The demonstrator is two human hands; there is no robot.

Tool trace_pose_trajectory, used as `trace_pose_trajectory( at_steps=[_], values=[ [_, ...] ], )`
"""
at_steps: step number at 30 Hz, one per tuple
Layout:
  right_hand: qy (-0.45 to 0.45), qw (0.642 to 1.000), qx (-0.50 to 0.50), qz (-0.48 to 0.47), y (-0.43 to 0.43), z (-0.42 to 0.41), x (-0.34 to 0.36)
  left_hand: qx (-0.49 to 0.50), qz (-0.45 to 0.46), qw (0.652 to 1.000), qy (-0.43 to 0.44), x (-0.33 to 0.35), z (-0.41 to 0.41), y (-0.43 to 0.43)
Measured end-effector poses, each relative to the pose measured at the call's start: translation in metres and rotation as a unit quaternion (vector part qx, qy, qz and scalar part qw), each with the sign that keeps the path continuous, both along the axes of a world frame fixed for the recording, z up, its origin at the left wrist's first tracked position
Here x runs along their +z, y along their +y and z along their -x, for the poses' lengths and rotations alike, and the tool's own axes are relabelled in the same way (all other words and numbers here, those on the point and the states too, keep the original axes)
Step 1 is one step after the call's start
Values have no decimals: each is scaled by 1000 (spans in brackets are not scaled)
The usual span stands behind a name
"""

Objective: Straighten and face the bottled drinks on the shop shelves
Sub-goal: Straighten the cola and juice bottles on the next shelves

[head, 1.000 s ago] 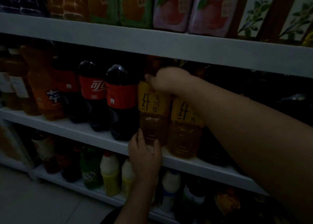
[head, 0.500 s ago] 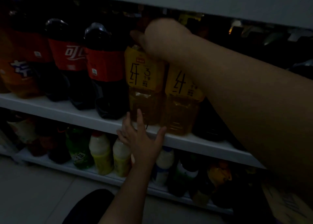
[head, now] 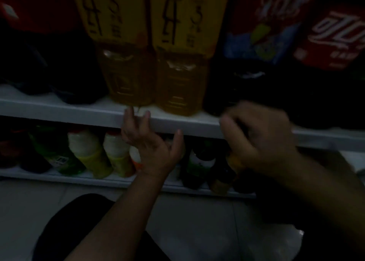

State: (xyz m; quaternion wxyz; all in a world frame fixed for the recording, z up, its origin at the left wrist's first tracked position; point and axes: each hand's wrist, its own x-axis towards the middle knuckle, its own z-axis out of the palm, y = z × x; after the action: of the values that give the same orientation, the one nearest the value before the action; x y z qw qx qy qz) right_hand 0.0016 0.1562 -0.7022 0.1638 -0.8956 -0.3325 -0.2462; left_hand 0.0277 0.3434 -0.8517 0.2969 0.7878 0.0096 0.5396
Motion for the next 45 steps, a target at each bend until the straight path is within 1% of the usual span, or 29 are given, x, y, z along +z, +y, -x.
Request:
trace_pose_trajectory(
  at_steps=[1, 2, 4, 5, 7, 9, 12, 15, 16, 19, 23, 24, 26, 28, 29, 30, 32, 34, 36, 37, 41, 44, 45],
  values=[
    [52, 998, -18, -7, -24, 11, -34, -37, -31, 999, -9, -8, 6, -6],
    [107, 993, -38, 26, -52, 19, -62, -70, -60, 996, -8, -15, 12, -13],
    [203, 968, -129, 67, -94, 23, -105, -145, -114, 982, 36, -26, 19, -22],
    [221, 959, -166, 68, -110, 13, -119, -183, -134, 971, 75, -31, 19, -26],
    [231, 945, -223, 57, -126, -2, -134, -221, -151, 948, 170, -39, 17, -30],
    [215, 944, -248, 39, -128, -16, -151, -204, -132, 937, 249, -45, 13, -32],
    [191, 942, -276, 31, -113, -43, -166, -171, -81, 928, 320, -51, 3, -39],
    [172, 943, -274, 77, -100, -59, -170, -176, -85, 908, 371, -54, -13, -48],
    [161, 945, -272, 86, -98, -64, -170, -183, -85, 904, 376, -54, -17, -50],
    [175, 938, -291, 70, -95, -72, -168, -203, -63, 902, 374, -54, -20, -54],
    [170, 951, -250, 69, -96, -73, -167, -218, -71, 892, 390, -56, -23, -60],
    [185, 952, -236, 63, -99, -74, -166, -226, -76, 886, 398, -56, -26, -62],
    [245, 949, -195, 40, -102, -76, -166, -252, -80, 873, 411, -54, -32, -65],
    [310, 935, -172, 23, -105, -77, -165, -273, -79, 863, 417, -52, -37, -66],
    [324, 931, -165, 24, -107, -76, -164, -279, -80, 860, 420, -51, -38, -66],
    [320, 933, -161, 26, -107, -76, -163, -285, -84, 857, 421, -50, -39, -66],
    [273, 947, -169, 21, -106, -73, -164, -295, -88, 853, 420, -47, -40, -66],
    [211, 953, -219, 6, -98, -69, -166, -298, -85, 854, 419, -45, -42, -65],
    [178, 942, -284, 6, -88, -67, -168, -287, -78, 856, 423, -43, -44, -65],
    [180, 938, -295, 1, -84, -68, -169, -278, -70, 858, 427, -43, -45, -65],
    [259, 926, -256, -97, -81, -71, -169, -234, -53, 882, 405, -41, -46, -69],
    [300, 919, -232, -109, -88, -71, -165, -165, -87, 900, 395, -45, -48, -79],
    [310, 920, -219, -101, -92, -72, -163, -131, -110, 898, 404, -47, -49, -84]
  ],
)
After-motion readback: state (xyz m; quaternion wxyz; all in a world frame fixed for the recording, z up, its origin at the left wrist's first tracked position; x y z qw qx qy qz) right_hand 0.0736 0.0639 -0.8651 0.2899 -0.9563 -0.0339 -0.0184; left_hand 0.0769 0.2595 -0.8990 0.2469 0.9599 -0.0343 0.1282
